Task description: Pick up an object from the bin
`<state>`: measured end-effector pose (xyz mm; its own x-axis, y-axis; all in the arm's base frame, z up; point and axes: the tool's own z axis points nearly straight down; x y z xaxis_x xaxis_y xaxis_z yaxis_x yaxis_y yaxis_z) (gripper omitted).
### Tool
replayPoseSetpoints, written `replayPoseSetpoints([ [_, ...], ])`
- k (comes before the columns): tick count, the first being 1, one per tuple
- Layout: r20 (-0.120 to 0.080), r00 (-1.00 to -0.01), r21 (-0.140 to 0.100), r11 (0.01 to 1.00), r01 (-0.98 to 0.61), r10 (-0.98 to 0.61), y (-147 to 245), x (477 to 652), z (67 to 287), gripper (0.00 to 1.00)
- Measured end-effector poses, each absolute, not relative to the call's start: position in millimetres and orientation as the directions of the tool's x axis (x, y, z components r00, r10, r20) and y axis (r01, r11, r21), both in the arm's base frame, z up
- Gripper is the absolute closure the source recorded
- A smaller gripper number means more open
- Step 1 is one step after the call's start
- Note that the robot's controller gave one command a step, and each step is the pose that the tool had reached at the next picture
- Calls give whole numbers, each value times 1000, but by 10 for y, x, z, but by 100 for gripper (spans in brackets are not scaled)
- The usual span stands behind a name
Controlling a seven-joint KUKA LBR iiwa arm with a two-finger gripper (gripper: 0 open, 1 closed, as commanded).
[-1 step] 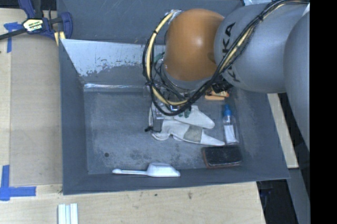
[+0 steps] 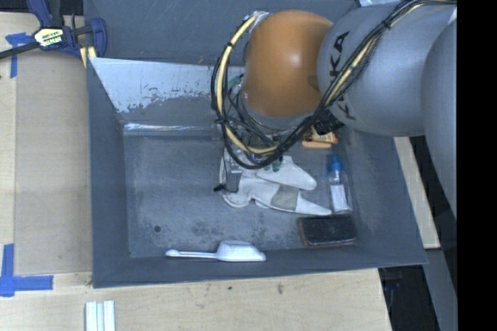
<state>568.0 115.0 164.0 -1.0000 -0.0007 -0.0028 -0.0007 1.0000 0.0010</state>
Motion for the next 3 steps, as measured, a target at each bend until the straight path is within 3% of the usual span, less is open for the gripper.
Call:
replayPoseSetpoints([
  [1, -2, -998, 0, 998, 61, 61, 637, 5735, 1119, 100],
  [2, -3, -998, 1, 998, 61, 61, 641, 5736, 1120, 0],
  [3, -3, -998, 1, 998, 61, 61, 641, 5736, 1120, 0],
])
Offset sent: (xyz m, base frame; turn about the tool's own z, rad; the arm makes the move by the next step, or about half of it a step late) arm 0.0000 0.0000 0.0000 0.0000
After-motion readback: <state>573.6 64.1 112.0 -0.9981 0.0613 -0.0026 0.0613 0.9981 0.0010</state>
